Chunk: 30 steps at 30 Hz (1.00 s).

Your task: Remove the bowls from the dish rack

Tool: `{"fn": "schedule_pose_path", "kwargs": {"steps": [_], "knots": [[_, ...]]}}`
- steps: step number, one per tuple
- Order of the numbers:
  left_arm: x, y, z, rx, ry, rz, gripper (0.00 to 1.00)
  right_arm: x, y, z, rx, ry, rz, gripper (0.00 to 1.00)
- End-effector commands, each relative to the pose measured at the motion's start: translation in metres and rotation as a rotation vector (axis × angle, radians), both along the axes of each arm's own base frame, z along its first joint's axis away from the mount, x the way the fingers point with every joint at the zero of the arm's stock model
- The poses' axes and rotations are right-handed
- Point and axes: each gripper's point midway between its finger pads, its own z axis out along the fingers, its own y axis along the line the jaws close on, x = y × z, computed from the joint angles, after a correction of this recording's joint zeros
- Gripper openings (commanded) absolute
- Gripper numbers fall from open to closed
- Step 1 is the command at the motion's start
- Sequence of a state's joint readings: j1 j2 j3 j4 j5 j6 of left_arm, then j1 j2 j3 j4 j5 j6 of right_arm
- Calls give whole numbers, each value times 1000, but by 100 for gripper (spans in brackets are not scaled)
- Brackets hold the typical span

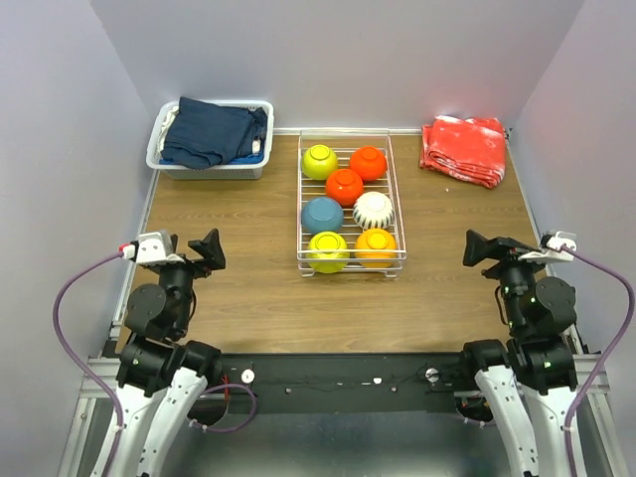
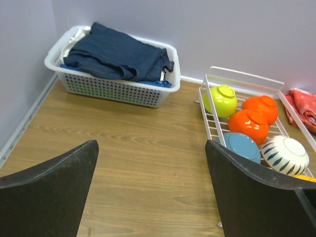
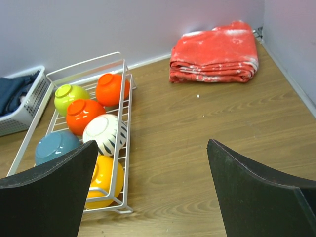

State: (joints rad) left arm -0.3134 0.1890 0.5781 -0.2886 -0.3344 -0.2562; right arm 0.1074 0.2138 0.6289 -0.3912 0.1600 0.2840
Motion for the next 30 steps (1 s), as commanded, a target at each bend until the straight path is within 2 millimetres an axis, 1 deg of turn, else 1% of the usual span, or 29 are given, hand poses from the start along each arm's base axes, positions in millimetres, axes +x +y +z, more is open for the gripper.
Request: {"fn": "schedule_pose_path", "kwargs": {"steps": [1, 3, 4, 5, 6, 7, 8, 9, 10, 11, 12, 13, 14, 15, 16, 17, 18, 19, 20, 21, 22, 23, 24, 25, 26, 27, 28, 29, 30], "knots": [[24, -23, 10, 22, 55, -88, 99, 7, 6, -10, 41, 65, 14, 100], [34, -32, 2, 51, 124, -122, 99, 11, 12, -17, 69, 94, 35, 100], [47, -40, -1, 63, 179, -145, 99, 17, 14, -28, 77, 145, 39, 100], [50, -49, -7, 71, 221, -185, 99, 20, 18, -31, 88, 175, 53, 100], [56, -55, -9, 70, 253, -204, 99, 22, 21, -39, 98, 218, 67, 100], [67, -61, -9, 71, 300, -217, 99, 24, 25, -45, 99, 252, 80, 100], [70, -68, -15, 73, 354, -248, 99, 31, 31, -56, 106, 317, 102, 100], [74, -72, -16, 73, 382, -263, 99, 32, 34, -63, 112, 353, 114, 100], [84, -79, -15, 68, 417, -274, 99, 35, 37, -70, 113, 385, 128, 100], [86, -83, -18, 66, 449, -286, 99, 38, 40, -79, 116, 425, 140, 100], [89, -89, -19, 64, 467, -316, 99, 39, 47, -84, 125, 441, 176, 100], [97, -96, -18, 62, 486, -330, 99, 40, 50, -88, 131, 449, 189, 100], [98, -103, -20, 59, 507, -345, 99, 41, 54, -90, 142, 449, 210, 100], [101, -107, -21, 61, 524, -349, 99, 43, 58, -87, 157, 430, 223, 100], [108, -113, -21, 71, 541, -354, 99, 42, 60, -92, 166, 433, 237, 100], [107, -124, -25, 89, 563, -371, 99, 42, 64, -92, 172, 429, 258, 100], [108, -128, -27, 108, 577, -368, 99, 43, 65, -92, 173, 422, 265, 100], [116, -132, -30, 135, 596, -343, 99, 43, 66, -94, 172, 427, 270, 100], [116, -135, -36, 164, 624, -334, 99, 43, 67, -95, 173, 430, 272, 100], [113, -149, -39, 203, 635, -359, 99, 44, 66, -94, 167, 426, 271, 100], [121, -153, -41, 238, 652, -331, 99, 44, 66, -97, 167, 434, 272, 100], [118, -158, -47, 275, 684, -334, 99, 45, 66, -95, 164, 430, 269, 100], [115, -170, -50, 320, 693, -358, 99, 45, 65, -95, 158, 434, 267, 100], [120, -179, -52, 350, 706, -357, 99, 45, 64, -97, 156, 440, 264, 100], [120, -178, -57, 394, 728, -328, 99, 45, 65, -97, 155, 442, 265, 100], [120, -182, -59, 422, 740, -325, 99, 46, 64, -98, 153, 443, 264, 100], [123, -196, -61, 454, 751, -339, 99, 46, 64, -98, 153, 444, 264, 100], [122, -195, -65, 486, 782, -318, 99, 46, 65, -100, 156, 450, 269, 100], [122, -200, -67, 506, 793, -319, 99, 46, 66, -102, 158, 453, 272, 100]]}}
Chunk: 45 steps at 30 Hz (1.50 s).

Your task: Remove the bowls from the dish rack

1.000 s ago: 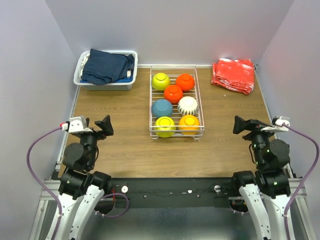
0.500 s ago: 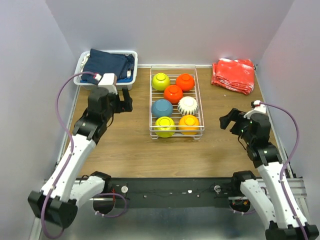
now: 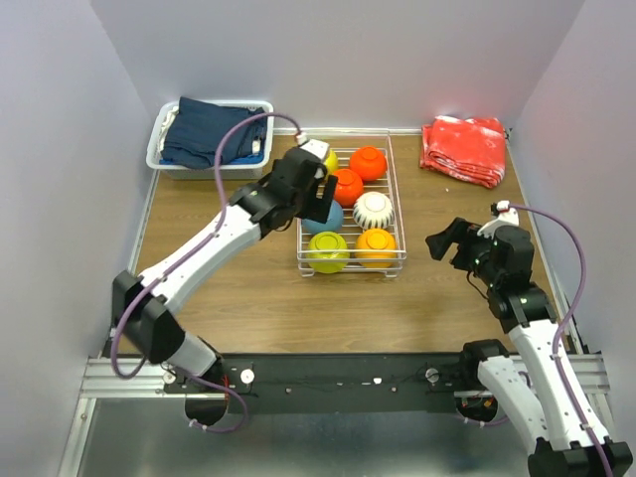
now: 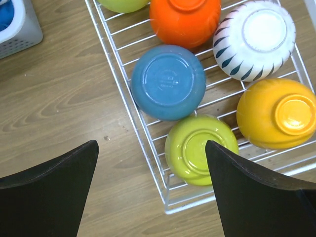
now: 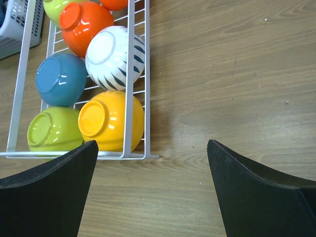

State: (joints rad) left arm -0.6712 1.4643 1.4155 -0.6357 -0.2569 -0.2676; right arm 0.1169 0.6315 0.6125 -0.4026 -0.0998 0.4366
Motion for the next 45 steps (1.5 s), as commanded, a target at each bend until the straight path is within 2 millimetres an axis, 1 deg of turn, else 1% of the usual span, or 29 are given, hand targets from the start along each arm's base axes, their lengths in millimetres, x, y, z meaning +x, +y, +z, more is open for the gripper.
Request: {"fn": "schedule_pose_path", "kwargs": {"steps": [1, 2, 3, 4, 5, 6, 7, 9, 10, 12, 13, 14, 17, 20, 21, 26, 30, 32, 33, 35, 36, 45], "knots": [[0, -2, -21, 228, 65, 24, 99, 2, 7, -2, 16, -5, 33, 100], [-3, -11, -16, 241, 64, 3, 99, 2, 9, -2, 21, -3, 42, 100], [-3, -15, -17, 256, 69, 0, 99, 3, 9, -7, 17, 13, 46, 100], [0, -23, -22, 270, 81, -11, 99, 4, 10, -8, 17, 22, 48, 100], [-5, -30, -25, 286, 96, -30, 99, 3, 12, -9, 20, 28, 62, 100], [-5, -34, -28, 290, 105, -38, 99, 5, 13, -14, 19, 48, 66, 100], [-4, -40, -34, 299, 118, -50, 99, 5, 15, -16, 22, 56, 74, 100], [-3, -46, -38, 297, 133, -56, 99, 6, 18, -19, 29, 71, 90, 100], [2, -52, -41, 298, 138, -57, 99, 6, 19, -24, 33, 90, 94, 100], [7, -56, -42, 300, 138, -53, 99, 6, 23, -25, 51, 92, 112, 100], [10, -59, -50, 316, 148, -55, 99, 6, 25, -25, 54, 90, 121, 100], [16, -63, -44, 305, 133, -51, 99, 5, 27, -25, 61, 91, 128, 100], [28, -71, -47, 315, 109, -47, 99, 5, 26, -23, 54, 84, 130, 100], [38, -80, -53, 327, 91, -71, 99, 4, 24, -23, 46, 80, 124, 100], [40, -83, -58, 343, 89, -89, 99, 4, 24, -22, 43, 77, 124, 100], [51, -88, -70, 393, 80, -109, 99, 2, 25, -24, 43, 76, 134, 100], [57, -84, -85, 452, 83, -107, 99, 1, 24, -21, 33, 70, 135, 100], [60, -86, -85, 462, 77, -119, 99, 1, 23, -21, 30, 69, 134, 100], [60, -87, -90, 472, 81, -120, 99, 1, 23, -21, 30, 69, 134, 100], [64, -87, -92, 478, 78, -116, 99, 0, 23, -23, 30, 71, 136, 100], [65, -88, -98, 488, 84, -119, 99, 0, 24, -24, 29, 72, 138, 100], [72, -81, -113, 536, 77, -60, 99, -2, 22, -28, 28, 78, 132, 100]]}}
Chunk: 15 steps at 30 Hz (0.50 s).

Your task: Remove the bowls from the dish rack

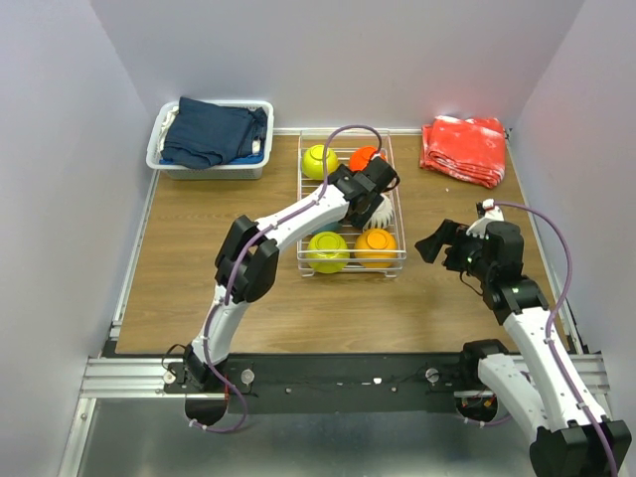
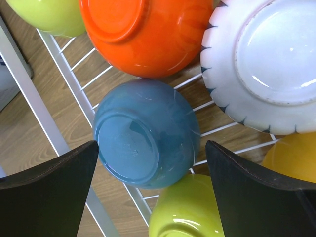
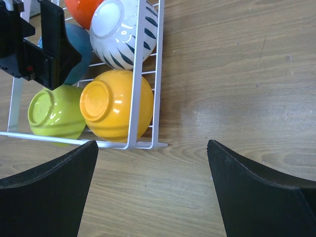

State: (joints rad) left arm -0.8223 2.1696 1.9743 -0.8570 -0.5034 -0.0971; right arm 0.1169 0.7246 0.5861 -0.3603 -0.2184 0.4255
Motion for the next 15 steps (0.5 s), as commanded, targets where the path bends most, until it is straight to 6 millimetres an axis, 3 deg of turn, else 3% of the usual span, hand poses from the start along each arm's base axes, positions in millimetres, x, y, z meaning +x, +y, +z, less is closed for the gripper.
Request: {"fn": "schedule_pose_path", "kwargs": {"steps": [1, 15], "knots": [[13, 4, 0, 34, -57, 42, 99, -4, 3, -4, -5, -2, 22, 100], [13, 6, -15, 53, -49, 82, 99, -4, 1, -9, -8, 1, 13, 100]]}}
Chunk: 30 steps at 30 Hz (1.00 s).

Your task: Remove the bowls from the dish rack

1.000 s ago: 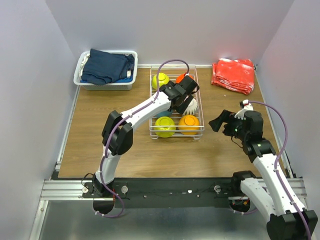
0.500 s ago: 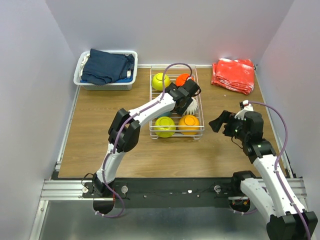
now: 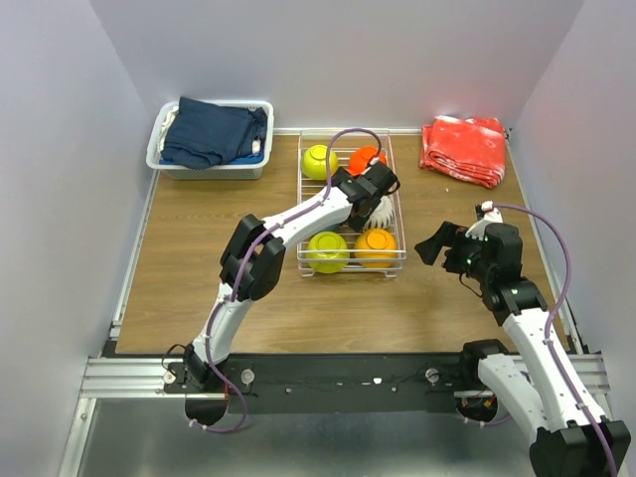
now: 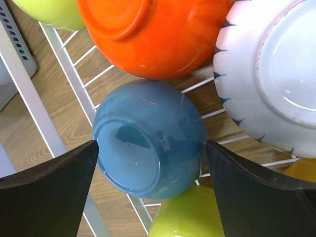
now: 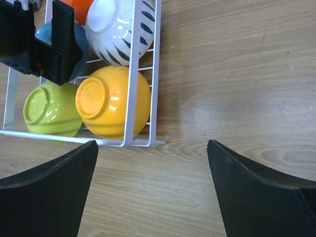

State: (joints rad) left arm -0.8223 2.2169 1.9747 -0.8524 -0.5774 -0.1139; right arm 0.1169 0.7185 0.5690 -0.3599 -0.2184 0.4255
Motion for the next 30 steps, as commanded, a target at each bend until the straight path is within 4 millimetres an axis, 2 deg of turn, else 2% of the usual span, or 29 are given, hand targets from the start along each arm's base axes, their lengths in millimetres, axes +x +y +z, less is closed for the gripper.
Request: {"fn": "schedule_pose_path", "kwargs": {"steps": [1, 17, 23, 30], "knots": [[8, -2, 2, -9, -34, 37, 99, -1, 1, -3, -8, -9, 14, 100], [1, 8, -8, 71, -40, 113, 99, 0, 1, -4, -7, -9, 10, 100], [-4, 4, -15, 77, -17, 115, 99, 0, 1, -5, -7, -8, 13, 100], [-1, 1, -19, 82, -20, 110, 99, 0, 2, -4, -6, -14, 15, 100]]}}
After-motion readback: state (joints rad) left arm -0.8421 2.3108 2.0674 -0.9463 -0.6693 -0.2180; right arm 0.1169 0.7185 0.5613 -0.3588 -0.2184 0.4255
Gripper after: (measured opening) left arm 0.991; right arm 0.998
